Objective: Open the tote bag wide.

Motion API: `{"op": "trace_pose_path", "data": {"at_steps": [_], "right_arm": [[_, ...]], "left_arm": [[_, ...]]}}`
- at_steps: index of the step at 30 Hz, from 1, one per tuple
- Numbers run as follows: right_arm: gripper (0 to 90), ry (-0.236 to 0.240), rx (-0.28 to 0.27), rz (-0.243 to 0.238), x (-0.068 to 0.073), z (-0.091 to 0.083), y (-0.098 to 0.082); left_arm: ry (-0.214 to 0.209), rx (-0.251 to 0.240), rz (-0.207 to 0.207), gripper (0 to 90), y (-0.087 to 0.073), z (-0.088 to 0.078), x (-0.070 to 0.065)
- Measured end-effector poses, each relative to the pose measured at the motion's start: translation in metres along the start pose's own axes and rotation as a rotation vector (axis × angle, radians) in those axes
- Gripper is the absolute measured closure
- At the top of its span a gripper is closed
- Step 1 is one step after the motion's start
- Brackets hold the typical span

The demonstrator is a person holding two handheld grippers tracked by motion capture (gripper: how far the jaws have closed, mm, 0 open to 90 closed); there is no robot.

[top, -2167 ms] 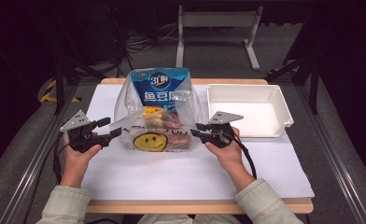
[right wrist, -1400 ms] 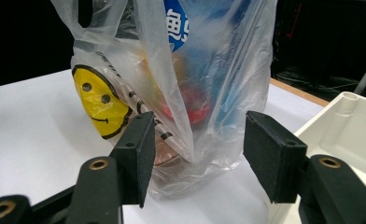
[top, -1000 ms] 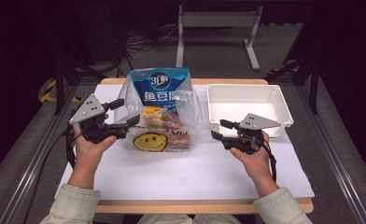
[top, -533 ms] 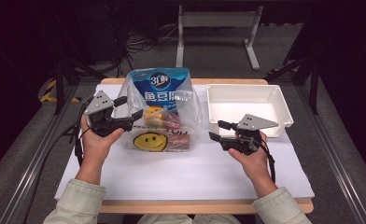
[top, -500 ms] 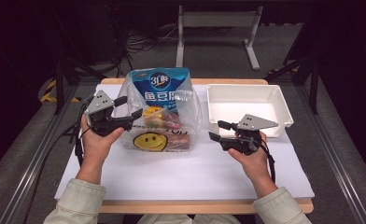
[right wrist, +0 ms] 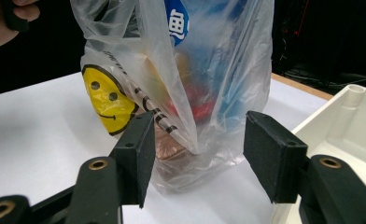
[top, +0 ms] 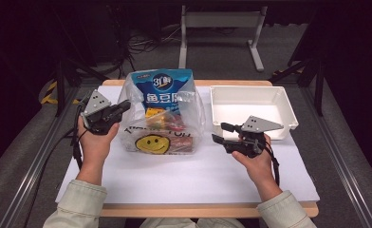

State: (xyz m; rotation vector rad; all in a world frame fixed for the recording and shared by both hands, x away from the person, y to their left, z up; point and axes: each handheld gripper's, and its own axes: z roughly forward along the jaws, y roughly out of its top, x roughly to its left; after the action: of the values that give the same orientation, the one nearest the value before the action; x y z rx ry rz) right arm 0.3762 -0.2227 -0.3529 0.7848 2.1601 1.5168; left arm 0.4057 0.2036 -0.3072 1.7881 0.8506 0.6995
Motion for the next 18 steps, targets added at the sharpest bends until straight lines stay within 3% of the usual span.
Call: {"op": "trace_pose_path", "data": {"at_steps": [4, 11, 12, 18], "right_arm": [[43.7, 0.003, -0.019, -0.013, 0.002, 0.0, 0.007], [33.1, 0.008, -0.071, -0.017, 0.006, 0.006, 0.028], [30.0, 0.023, -0.081, -0.018, 0.007, 0.01, 0.039], [24.1, 0.012, -0.094, -0.042, 0.008, 0.02, 0.061]], "left_arm": [[-0.004, -0.004, -0.012, 89.9, 0.0, 0.0, 0.003], [-0.007, 0.003, -0.004, 89.9, 0.001, 0.0, 0.003], [-0.008, 0.003, -0.005, 89.9, 0.001, 0.0, 0.003], [-0.017, 0.0, -0.011, 89.9, 0.001, 0.0, 0.005]]}}
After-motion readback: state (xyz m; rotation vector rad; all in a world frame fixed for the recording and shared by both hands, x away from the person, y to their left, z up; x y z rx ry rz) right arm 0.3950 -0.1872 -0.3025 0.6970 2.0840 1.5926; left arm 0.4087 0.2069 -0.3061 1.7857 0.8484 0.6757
